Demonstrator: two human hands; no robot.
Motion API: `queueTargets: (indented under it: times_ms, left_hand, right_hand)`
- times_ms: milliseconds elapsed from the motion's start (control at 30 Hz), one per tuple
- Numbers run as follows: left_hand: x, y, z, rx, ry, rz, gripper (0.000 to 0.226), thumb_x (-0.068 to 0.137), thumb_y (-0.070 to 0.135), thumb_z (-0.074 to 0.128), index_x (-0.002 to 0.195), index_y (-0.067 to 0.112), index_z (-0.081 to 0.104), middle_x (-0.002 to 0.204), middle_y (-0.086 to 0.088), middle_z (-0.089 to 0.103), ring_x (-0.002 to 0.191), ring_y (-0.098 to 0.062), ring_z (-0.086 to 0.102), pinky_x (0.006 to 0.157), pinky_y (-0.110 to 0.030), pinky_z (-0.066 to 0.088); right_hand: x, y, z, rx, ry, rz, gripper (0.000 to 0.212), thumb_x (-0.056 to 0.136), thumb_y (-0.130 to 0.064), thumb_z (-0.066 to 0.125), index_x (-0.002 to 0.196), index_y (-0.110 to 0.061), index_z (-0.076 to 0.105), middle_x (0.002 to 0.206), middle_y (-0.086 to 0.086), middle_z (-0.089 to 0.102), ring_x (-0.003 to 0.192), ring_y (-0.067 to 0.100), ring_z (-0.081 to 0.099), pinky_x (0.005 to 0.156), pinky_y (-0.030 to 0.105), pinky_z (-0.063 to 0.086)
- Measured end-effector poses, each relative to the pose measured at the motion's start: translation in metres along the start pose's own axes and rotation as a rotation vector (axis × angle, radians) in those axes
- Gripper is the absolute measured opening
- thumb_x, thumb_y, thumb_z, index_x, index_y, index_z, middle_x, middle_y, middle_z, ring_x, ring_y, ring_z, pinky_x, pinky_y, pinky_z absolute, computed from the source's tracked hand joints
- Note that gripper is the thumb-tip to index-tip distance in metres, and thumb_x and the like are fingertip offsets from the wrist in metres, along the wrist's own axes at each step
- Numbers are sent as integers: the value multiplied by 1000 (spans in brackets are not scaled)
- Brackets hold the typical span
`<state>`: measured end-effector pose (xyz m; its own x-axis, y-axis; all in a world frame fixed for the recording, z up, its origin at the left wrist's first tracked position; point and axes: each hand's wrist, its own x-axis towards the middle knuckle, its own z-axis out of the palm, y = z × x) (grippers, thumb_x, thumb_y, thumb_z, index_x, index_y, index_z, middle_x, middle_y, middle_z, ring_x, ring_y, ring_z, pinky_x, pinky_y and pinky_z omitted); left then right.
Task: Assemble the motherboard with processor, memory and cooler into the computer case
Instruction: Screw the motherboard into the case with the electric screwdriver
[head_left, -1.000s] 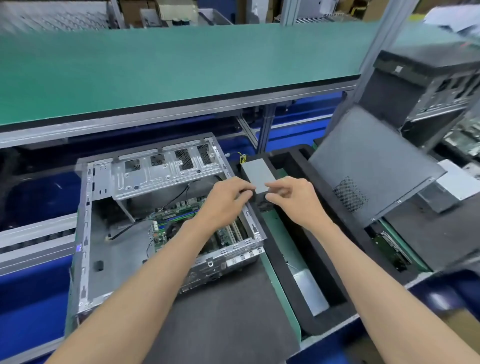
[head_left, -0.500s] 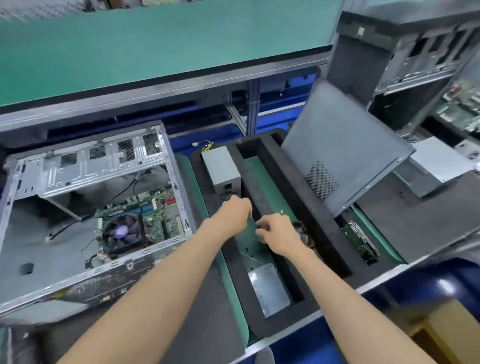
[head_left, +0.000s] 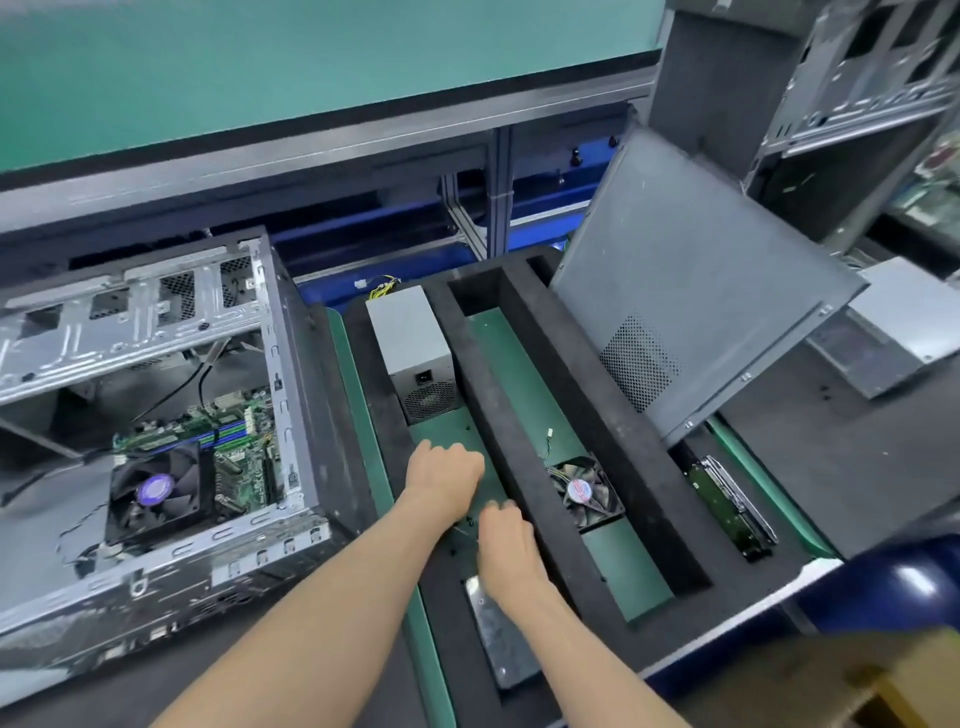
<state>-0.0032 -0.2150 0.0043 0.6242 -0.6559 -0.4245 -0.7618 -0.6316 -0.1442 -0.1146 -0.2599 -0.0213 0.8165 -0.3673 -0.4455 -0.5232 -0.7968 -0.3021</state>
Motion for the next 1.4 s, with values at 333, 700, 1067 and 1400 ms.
queueTargets:
  times_ms: [333,700,1067,1400]
  left_hand:
    - [15,4,7,79,-47,102,27,90,14,65,116,17,59,119,-7,60,108,-33,63,73,-37,39]
    - [22,7,15,-21,-91,181,28,92,31,56,113,13,58,116,-11,59,105,-36,63,71,-39,41]
    - [45,-1,-2,-460,199,-270,20,96,2,44,111,0,57,116,-22,61,109,-42,59,83,-42,46]
    - [75,3,13,-701,335,-469,17,93,-7,46,97,0,61,89,-16,54,88,-36,52,70,-34,36]
  right_hand:
    - [9,0,13,43,51,49,31,96,9,42,120,-8,53,127,14,56,112,35,61,81,39,47]
    - [-4,-1,14,272,178,89,15,100,-6,48,115,-8,52,121,11,59,106,29,61,84,36,47]
    - [3,-12,15,791,218,216,20,102,-9,54,104,-6,73,96,5,73,94,21,65,87,34,50]
    - [10,-10,25,859,272,263,17,102,-7,55,101,-9,72,93,4,73,95,22,63,90,39,48]
